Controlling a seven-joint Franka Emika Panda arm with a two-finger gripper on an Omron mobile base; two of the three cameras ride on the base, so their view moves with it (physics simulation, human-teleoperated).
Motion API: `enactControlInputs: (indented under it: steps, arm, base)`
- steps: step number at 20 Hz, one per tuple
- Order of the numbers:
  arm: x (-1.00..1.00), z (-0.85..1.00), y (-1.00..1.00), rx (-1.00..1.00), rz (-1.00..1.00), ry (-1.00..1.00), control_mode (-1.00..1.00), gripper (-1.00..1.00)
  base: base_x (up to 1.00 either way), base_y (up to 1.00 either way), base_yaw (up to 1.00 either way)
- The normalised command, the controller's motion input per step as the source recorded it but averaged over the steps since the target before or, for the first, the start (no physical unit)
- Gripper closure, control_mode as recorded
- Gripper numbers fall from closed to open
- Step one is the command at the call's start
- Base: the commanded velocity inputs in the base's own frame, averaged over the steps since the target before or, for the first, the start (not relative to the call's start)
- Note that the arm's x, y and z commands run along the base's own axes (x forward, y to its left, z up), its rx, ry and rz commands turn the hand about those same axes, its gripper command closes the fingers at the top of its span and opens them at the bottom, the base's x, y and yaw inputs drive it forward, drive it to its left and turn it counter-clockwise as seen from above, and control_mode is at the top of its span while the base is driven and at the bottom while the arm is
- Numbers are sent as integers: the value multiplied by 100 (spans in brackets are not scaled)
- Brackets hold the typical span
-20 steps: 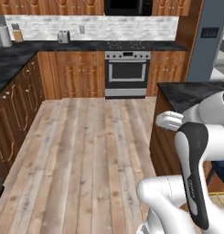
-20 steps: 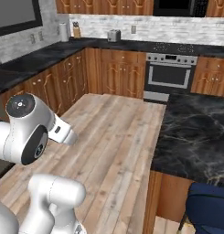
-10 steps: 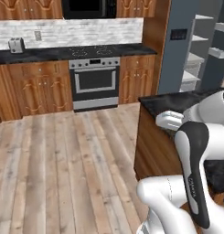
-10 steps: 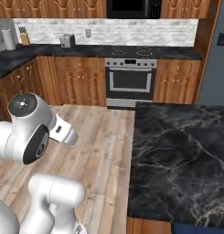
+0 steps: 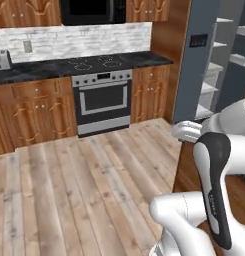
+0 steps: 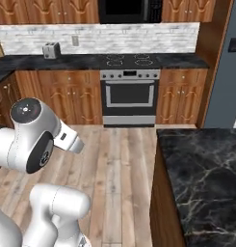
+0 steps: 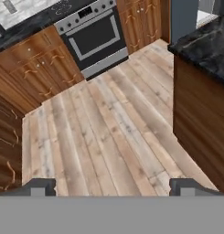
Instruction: Take the cheese, chicken drumstick, and bell pepper from the fridge and place them on the plate on the dining counter to create an appetizer plate.
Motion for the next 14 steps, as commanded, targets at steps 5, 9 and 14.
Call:
enactControlInputs:
  steps: [5, 9, 14]
  arm:
    - [0, 0, 0, 0, 0, 0, 100, -100]
    - [0, 0, 0, 0, 0, 0, 100, -100]
    - [0, 0, 0, 0, 0, 0, 100, -100]
  base:
    - [100, 31, -11]
    - [100, 1, -7]
    - [100, -2, -34]
